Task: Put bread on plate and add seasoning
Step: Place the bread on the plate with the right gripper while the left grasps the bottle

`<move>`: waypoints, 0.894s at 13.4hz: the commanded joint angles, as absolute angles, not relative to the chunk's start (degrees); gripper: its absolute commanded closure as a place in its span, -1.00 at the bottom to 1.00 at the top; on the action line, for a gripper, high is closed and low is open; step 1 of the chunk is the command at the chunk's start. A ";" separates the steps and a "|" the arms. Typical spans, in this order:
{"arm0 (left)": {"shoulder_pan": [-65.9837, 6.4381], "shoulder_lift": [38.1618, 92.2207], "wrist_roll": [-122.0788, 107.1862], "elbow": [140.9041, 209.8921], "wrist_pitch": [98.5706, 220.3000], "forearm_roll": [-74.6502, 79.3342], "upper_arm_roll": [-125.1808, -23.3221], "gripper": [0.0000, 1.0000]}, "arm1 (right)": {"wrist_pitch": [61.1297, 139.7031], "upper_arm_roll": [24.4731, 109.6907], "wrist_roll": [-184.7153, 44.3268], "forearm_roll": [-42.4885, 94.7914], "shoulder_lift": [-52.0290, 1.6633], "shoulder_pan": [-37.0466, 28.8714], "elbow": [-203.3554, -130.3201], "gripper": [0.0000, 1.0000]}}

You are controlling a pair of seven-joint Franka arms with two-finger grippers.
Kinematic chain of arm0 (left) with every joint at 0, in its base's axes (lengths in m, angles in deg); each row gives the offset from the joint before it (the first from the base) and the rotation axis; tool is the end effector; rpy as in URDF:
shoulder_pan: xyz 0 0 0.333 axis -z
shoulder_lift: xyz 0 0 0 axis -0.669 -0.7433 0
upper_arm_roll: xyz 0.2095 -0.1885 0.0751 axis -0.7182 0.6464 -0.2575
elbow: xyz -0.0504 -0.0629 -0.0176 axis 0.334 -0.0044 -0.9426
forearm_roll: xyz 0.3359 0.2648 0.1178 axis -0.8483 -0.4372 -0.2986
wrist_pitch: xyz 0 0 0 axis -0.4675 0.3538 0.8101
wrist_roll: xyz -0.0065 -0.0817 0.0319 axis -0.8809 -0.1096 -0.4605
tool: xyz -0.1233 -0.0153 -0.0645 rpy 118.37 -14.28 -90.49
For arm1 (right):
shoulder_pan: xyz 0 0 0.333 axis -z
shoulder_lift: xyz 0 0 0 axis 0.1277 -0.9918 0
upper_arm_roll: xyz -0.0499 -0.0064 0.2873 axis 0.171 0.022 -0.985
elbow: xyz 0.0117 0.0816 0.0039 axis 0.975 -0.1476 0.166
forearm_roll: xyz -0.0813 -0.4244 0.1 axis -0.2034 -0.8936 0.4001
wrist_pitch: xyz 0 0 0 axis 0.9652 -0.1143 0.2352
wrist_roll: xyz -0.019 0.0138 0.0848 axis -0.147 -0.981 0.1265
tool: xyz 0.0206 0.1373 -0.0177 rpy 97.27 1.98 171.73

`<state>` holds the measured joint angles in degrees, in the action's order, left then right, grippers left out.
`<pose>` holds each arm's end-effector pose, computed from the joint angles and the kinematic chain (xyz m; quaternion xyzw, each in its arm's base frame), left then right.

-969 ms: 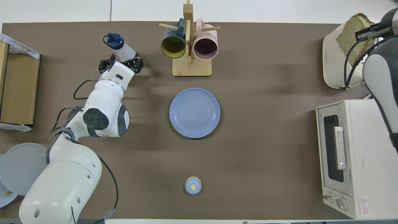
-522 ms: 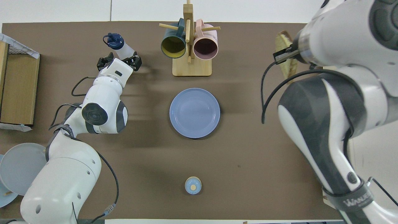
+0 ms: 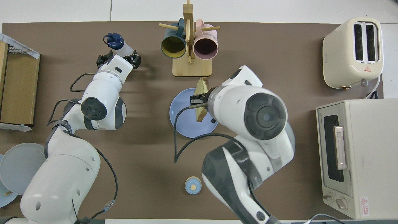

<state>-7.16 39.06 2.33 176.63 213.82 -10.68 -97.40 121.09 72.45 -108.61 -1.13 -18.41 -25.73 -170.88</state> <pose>0.6928 -0.1732 0.1968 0.9074 -0.0376 0.4183 0.0156 0.5623 0.3936 0.3954 -0.9812 -0.0211 -0.1464 0.1237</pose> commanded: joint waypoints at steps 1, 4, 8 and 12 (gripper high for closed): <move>-7.27 37.63 2.20 174.39 212.30 -11.55 -97.76 -1.00 | 126.06 72.70 -111.77 -0.04 -18.54 -28.43 -173.30 1.00; -7.27 37.72 2.28 174.22 211.34 -11.63 -97.76 -1.00 | 133.62 72.70 -110.54 -0.04 -18.02 -28.43 -178.82 1.00; -7.36 37.72 1.58 174.22 211.95 -11.54 -97.67 -0.04 | 134.78 72.70 -107.37 -0.04 -16.96 -28.00 -182.35 1.00; -7.71 37.63 1.32 174.22 212.13 -11.19 -97.67 1.00 | 134.96 72.79 -106.32 -0.04 -16.00 -27.29 -185.33 1.00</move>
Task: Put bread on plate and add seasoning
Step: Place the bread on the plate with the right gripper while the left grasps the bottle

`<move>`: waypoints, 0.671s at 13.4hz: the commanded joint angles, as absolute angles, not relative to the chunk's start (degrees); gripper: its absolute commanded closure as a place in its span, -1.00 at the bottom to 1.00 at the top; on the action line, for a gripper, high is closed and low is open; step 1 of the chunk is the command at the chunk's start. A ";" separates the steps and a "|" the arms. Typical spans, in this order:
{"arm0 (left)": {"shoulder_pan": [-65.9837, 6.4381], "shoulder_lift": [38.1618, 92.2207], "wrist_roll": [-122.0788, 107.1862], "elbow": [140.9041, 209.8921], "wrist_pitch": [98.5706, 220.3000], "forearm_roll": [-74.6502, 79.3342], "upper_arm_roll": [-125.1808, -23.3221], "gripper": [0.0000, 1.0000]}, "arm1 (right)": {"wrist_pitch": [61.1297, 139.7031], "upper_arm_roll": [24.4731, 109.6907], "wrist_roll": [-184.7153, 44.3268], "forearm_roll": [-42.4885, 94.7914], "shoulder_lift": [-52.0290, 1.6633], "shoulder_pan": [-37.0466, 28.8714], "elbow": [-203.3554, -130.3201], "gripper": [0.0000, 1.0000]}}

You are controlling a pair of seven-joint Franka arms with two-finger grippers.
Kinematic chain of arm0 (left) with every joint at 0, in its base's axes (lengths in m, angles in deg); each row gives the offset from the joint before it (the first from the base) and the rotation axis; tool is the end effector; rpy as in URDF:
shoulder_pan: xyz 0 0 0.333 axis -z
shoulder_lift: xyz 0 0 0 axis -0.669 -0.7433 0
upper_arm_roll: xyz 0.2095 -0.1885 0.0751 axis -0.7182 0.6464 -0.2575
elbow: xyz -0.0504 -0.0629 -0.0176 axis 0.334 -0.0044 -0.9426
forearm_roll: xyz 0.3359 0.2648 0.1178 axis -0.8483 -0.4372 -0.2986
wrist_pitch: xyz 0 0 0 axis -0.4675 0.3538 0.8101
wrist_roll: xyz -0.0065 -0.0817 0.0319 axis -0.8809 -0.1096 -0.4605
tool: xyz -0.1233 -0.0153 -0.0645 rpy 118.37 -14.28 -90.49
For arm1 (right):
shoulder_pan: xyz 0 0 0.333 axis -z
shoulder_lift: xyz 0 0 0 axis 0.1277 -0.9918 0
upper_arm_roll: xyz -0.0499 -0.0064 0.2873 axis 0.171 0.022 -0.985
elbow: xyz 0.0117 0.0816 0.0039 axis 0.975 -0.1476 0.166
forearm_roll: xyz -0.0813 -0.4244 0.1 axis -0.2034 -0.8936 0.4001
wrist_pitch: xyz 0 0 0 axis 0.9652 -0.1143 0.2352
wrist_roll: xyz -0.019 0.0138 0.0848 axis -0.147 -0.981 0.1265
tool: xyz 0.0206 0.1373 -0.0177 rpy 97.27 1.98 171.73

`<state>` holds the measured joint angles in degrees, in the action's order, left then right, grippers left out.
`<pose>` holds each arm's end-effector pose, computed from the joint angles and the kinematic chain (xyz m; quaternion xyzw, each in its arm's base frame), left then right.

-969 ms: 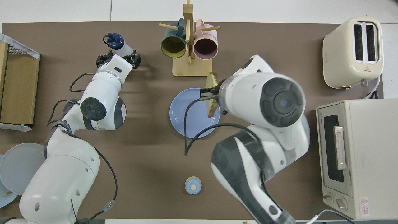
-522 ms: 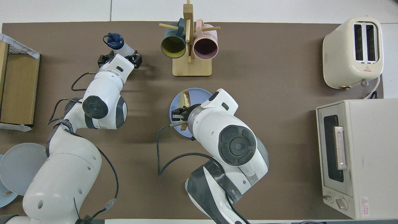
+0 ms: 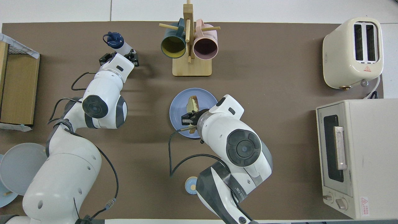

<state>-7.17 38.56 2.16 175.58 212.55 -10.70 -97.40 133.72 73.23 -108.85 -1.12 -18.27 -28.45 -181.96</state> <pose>0.6967 -0.1758 0.1960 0.9099 -0.0376 0.4128 0.0156 0.5273 0.3943 0.3206 -0.9782 -0.0314 -0.1588 0.1303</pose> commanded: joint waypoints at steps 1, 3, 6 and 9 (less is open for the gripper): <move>-7.71 37.63 1.32 174.48 212.91 -11.19 -97.67 1.00 | 136.52 72.79 -106.06 -0.04 -15.47 -27.03 -186.91 1.00; -8.32 37.63 1.14 174.39 213.62 -11.19 -97.49 1.00 | 141.01 72.79 -106.32 -0.04 -15.29 -26.77 -189.64 1.00; -8.42 37.63 1.49 174.39 213.71 -11.19 -97.58 1.00 | 140.85 72.79 -106.05 -0.04 -14.94 -25.27 -190.18 0.63; -9.65 37.99 2.98 174.30 213.27 -11.89 -97.67 1.00 | 140.41 72.79 -106.49 -0.04 -14.94 -25.18 -190.00 -1.00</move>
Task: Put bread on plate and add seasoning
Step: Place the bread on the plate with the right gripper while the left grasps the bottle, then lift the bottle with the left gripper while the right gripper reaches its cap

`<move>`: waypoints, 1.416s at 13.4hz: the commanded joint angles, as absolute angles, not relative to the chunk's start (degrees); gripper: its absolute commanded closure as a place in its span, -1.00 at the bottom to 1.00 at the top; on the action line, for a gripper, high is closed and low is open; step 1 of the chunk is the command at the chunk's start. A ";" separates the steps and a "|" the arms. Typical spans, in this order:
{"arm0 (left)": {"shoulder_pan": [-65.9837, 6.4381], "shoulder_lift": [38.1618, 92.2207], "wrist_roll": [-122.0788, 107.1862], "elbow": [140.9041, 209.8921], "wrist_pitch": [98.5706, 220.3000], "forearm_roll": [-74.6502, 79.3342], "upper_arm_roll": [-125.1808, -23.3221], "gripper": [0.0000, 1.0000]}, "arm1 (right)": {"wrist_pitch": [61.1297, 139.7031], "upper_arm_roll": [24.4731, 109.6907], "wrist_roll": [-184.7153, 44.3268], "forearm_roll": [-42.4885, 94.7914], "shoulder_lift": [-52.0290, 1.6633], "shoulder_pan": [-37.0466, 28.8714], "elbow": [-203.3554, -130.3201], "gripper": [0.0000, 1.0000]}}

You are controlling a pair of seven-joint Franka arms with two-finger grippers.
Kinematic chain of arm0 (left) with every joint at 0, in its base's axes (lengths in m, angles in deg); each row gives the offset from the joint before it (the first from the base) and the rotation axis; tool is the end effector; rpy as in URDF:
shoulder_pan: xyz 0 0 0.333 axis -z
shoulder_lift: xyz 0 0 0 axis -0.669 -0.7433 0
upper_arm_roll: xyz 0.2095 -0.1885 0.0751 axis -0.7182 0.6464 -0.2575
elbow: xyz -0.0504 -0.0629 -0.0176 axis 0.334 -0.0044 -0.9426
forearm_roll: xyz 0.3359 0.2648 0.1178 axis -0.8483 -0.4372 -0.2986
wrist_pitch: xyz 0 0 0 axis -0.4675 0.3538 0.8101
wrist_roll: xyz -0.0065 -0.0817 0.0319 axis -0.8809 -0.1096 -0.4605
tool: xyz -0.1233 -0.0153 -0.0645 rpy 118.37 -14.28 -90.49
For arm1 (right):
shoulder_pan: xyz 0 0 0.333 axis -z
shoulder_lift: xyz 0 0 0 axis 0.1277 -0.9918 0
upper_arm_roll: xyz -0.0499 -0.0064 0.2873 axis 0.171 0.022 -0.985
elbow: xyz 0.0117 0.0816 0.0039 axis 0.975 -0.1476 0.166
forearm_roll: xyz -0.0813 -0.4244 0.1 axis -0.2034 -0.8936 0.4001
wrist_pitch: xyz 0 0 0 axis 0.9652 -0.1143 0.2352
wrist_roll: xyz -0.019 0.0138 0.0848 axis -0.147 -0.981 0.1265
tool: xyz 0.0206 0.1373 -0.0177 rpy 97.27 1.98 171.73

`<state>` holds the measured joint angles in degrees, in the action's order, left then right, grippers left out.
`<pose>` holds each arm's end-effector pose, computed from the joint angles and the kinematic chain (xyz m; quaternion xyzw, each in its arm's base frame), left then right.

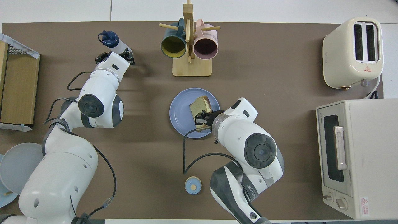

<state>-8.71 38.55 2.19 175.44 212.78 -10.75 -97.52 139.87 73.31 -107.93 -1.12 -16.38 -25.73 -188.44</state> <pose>0.7023 -0.1563 0.1980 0.9089 -0.0257 0.4160 0.0096 0.5268 0.3541 0.2970 -0.9758 -0.0136 -0.1755 0.1300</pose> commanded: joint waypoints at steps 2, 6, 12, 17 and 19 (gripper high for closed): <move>-9.91 38.25 6.49 174.04 212.57 -14.00 -97.76 1.00 | 140.06 72.79 -106.76 0.04 -15.38 -25.10 -188.43 -1.00; -10.70 40.44 6.85 173.78 208.20 -14.44 -97.67 1.00 | 129.72 72.79 -106.67 -0.04 -17.92 -24.04 -177.82 -1.00; -11.32 48.17 7.47 173.16 194.39 -15.24 -97.14 1.00 | 116.08 72.79 -106.58 -0.40 -20.04 -24.04 -166.37 -1.00; -10.53 58.26 16.31 173.86 177.63 -14.80 -96.18 1.00 | 99.83 73.05 -106.84 4.85 -25.04 -23.34 -150.74 -1.00; -9.74 62.14 22.47 175.26 171.29 -14.71 -96.18 1.00 | 95.94 73.31 -109.55 7.77 -24.61 -22.55 -149.39 -1.00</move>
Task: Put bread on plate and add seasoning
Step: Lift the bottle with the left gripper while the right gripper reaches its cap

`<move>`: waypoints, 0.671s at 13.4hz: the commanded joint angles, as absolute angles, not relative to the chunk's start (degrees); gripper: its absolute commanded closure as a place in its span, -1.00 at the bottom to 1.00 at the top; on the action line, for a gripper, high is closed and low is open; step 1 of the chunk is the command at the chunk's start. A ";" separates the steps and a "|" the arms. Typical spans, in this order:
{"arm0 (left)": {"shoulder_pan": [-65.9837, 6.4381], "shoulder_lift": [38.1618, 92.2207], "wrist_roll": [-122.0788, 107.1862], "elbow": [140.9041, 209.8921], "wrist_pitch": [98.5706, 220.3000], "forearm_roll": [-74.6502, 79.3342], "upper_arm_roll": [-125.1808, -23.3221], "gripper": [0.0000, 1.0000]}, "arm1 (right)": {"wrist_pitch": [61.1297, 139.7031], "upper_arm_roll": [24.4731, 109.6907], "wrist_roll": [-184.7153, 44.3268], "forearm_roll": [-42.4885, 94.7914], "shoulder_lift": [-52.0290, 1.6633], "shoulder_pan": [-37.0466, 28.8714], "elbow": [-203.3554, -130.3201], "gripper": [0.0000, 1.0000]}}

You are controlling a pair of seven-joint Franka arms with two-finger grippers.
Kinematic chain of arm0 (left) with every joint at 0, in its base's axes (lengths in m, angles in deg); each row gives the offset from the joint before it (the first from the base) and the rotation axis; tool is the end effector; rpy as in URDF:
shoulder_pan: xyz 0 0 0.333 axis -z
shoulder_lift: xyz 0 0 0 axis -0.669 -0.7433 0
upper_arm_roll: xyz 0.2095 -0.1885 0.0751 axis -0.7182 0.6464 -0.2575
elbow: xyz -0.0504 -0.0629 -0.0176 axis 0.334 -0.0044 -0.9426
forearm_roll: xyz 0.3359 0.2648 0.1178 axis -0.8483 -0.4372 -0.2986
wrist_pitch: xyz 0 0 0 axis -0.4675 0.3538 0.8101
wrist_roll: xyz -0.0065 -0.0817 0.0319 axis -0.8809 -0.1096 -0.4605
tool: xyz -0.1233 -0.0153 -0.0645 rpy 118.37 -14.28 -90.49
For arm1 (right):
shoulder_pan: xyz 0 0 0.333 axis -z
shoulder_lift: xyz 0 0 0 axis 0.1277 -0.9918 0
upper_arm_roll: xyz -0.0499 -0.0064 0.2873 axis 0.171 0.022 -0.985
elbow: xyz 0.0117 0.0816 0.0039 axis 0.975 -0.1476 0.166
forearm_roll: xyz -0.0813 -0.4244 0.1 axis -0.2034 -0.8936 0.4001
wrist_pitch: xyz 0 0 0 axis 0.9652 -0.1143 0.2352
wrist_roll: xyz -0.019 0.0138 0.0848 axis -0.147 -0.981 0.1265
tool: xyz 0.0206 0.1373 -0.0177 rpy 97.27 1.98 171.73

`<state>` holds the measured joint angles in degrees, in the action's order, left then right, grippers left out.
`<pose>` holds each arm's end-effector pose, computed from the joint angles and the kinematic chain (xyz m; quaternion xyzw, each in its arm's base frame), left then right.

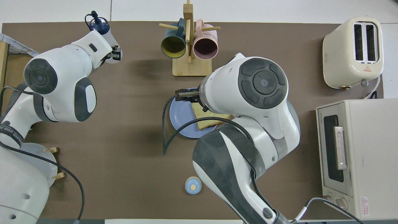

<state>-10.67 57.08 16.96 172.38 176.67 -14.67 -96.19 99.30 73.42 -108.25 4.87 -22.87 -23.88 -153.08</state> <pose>0.7043 -0.1641 0.3460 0.9491 -0.1453 0.2794 0.0091 0.5923 0.3870 0.4692 -0.9900 0.0091 -0.0598 0.1271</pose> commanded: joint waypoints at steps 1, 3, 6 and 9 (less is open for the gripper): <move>-9.47 63.55 25.20 175.97 169.17 -14.62 -96.18 1.00 | 95.67 73.23 -111.57 8.56 -24.00 -21.94 -149.83 -1.00; -8.33 66.97 31.08 176.94 163.73 -14.62 -96.18 1.00 | 96.63 73.23 -113.95 9.01 -22.68 -22.28 -152.11 -1.00; -7.10 72.07 39.43 177.55 154.50 -14.53 -96.09 1.00 | 97.16 73.32 -113.08 8.31 -22.15 -22.02 -152.73 -1.00; -5.26 76.99 45.25 180.88 150.52 -14.36 -95.91 1.00 | 97.79 73.23 -111.94 9.18 -20.66 -21.23 -152.21 -1.00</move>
